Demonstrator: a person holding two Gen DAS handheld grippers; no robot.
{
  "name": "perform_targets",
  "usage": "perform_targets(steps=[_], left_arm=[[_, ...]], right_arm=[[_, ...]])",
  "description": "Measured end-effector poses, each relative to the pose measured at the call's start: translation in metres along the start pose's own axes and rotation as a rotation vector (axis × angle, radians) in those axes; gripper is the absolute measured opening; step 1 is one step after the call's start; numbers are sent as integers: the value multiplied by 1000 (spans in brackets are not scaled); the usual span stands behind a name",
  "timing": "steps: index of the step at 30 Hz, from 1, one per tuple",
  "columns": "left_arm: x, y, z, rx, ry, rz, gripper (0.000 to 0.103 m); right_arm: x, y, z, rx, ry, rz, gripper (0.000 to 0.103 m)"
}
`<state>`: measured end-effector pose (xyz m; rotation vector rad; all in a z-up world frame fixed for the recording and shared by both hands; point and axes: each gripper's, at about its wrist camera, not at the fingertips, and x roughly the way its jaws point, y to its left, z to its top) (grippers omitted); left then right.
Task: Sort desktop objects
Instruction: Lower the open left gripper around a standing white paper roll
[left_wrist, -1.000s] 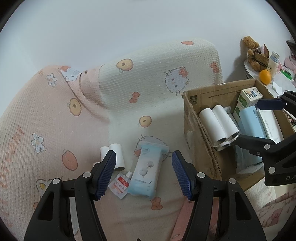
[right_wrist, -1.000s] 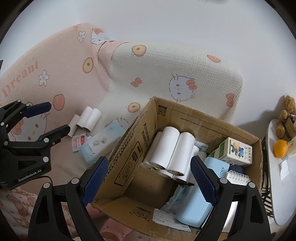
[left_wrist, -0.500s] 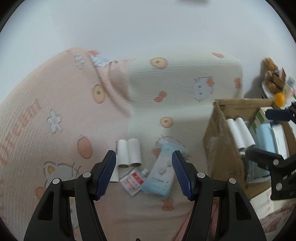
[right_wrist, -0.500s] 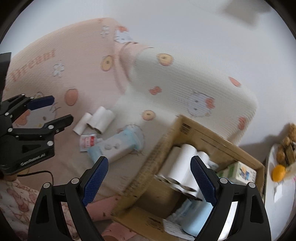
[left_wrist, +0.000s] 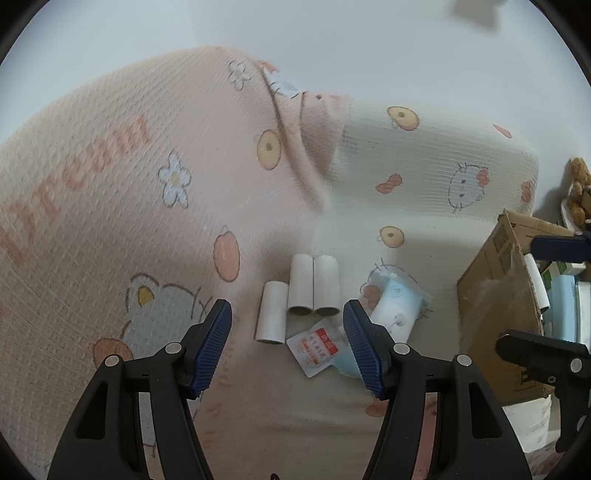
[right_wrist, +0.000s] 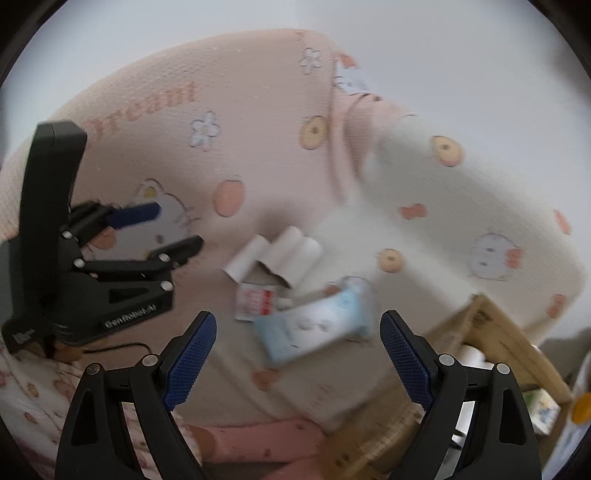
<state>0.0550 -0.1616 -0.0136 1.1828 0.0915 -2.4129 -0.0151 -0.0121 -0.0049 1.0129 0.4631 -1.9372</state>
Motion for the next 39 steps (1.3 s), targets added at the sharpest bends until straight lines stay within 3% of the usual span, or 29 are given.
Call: perform_targets(steps=[4,8,11,12,16,21,25,27,31,34,36,39], left_arm=[[7,15,-4,-27,17,12,67],[25,28,-6,-35,29,-87,67],[37,26,-16,52,-12,68,67],[40,23,-20,80,-21,65,67],[57,26,-30,84,52,-98,67],[76,40,-32,23,53,-154,67],[90,50,-32,-62,77,-253,65],[96,50,-29,-75,79,-276,63],[112,46,-24,-42,83,-213,61],[126,50,-23,-78,117,-287,61],[143,53,-23,-116,184,-302,61],[159,57,-21,-142,207,-314,61]], right_arm=[[16,3,8,37,-9,39,89],[34,4,13,94,-60,42,89],[51,2,13,128,-74,2,89],[59,2,13,134,-72,13,89],[82,-4,9,191,-65,27,89],[103,-9,-2,248,-77,-42,89],[116,-5,-20,228,-194,-98,89],[130,-1,-30,209,-190,-131,89],[159,0,-41,206,-141,-34,89],[175,-6,-47,255,-139,35,88],[185,-9,-49,289,-138,79,88],[200,-7,-45,305,-128,115,88]])
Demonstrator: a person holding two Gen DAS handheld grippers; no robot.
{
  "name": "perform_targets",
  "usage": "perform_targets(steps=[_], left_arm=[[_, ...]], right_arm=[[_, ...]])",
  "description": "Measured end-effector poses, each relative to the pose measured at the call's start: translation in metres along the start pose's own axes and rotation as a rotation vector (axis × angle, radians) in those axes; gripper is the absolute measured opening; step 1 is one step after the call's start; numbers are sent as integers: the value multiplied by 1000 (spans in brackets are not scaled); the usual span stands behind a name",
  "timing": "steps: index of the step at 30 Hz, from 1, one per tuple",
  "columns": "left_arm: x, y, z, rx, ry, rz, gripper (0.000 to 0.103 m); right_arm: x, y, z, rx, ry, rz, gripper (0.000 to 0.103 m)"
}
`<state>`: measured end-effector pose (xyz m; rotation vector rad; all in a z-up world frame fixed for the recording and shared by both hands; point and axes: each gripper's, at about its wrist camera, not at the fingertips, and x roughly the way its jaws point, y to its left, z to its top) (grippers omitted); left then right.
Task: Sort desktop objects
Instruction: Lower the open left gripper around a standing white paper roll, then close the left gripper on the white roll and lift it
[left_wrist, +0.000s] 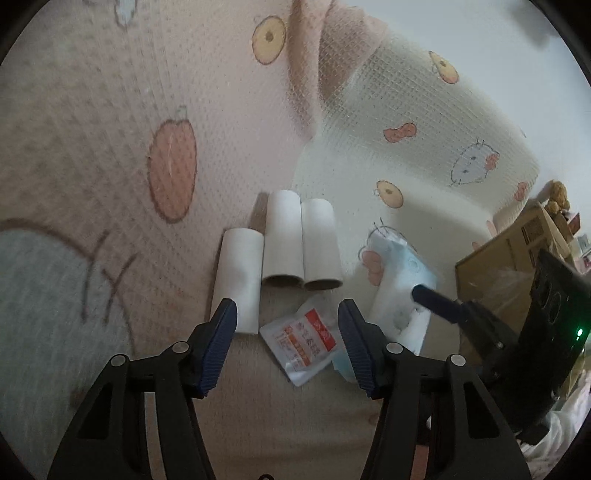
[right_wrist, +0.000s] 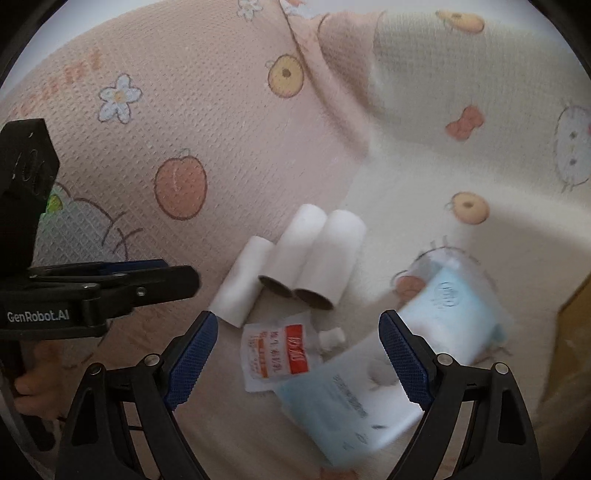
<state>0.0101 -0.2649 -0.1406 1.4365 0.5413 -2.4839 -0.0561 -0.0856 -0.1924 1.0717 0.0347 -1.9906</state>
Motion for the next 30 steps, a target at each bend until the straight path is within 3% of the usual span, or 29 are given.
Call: perform_targets(steps=[2,6,10,12,15,24,30], left_arm=[[10,7,5,-47,32,8,60],[29,20,14,-124,92,-7,55],[42,21,15,-133,130,20,53],[48,20,15,-139,139,54,50],[61,19,19,-154,181,68,50],[81,18,26,-183,230,146,49],[111,0,27,-105,401,348,49]], right_arm=[[9,1,0,4,4,9,85],[31,4,1,35,42,89,68],[48,4,2,77,60,174,66],[59,0,1,131,90,233,53],[72,-2,-3,161,117,244,44],[79,4,-9,145,120,265,40],[83,12,-17,116,142,284,40]])
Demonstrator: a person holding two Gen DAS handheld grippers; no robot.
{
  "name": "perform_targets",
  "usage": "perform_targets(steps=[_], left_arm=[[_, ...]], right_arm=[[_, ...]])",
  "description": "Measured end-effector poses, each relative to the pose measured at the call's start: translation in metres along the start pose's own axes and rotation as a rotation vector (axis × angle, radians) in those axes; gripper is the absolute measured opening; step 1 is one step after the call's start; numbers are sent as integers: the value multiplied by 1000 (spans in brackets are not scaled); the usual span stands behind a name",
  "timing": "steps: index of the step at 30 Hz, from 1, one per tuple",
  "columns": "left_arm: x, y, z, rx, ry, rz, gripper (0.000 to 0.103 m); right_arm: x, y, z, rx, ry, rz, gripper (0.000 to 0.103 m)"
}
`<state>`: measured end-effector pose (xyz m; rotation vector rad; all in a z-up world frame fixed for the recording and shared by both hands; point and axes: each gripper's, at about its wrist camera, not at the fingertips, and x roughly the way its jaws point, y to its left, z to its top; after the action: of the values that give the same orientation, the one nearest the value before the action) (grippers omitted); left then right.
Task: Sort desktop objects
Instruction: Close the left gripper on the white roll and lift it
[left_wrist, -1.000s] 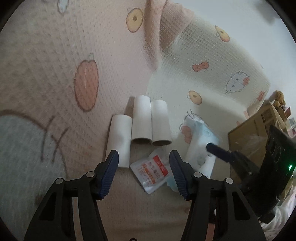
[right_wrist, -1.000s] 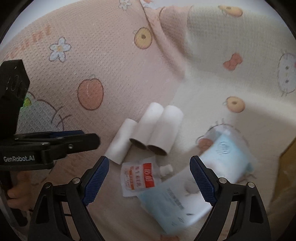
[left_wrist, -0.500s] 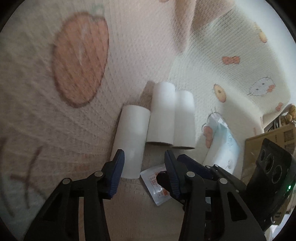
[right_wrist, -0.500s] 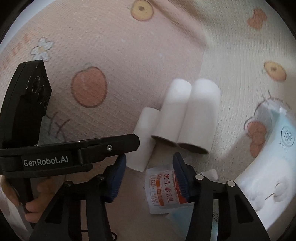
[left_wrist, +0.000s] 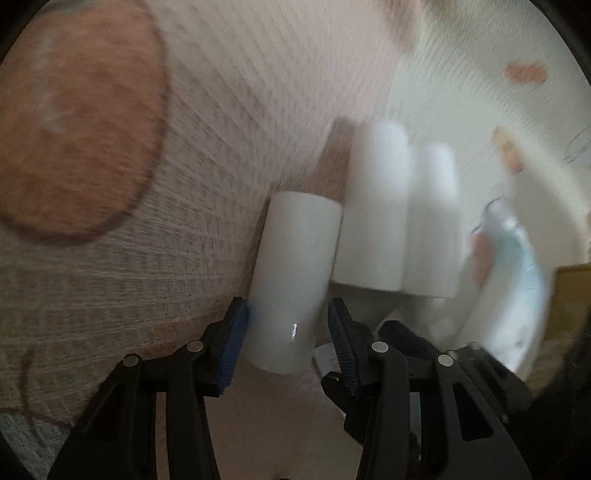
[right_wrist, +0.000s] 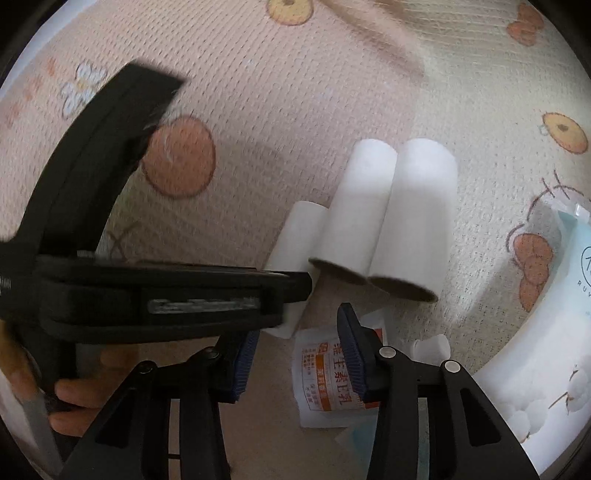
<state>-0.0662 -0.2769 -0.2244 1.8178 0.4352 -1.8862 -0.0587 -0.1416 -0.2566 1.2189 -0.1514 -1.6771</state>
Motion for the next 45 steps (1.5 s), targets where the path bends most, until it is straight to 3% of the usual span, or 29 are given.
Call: perform_targets(steps=[2,5,11,16,22,34,45], left_arm=[[3,-3,2,-5,14,20,50],[1,-1,0,-29,5,-14,49],[-8,13,-14,-87,-10,-219,48],[-17,16,-30,-100,-66,-326,48],[-35,6,-48,-26,-200,-310,48],[-90,4,-79,56,-378,-328,48],[-143,-24,-58,161,-482,-370,48]], right_arm=[[3,6,-4,-32,8,-13,40],[7,12,-9,-53,19,-6,40],[5,12,-16,-20,5,45,41],[3,15,-24,4,13,102,41],[-1,24,-35,5,34,138,41],[-55,69,-54,-150,-67,17,41],[-126,82,-60,-168,-214,-65,41]])
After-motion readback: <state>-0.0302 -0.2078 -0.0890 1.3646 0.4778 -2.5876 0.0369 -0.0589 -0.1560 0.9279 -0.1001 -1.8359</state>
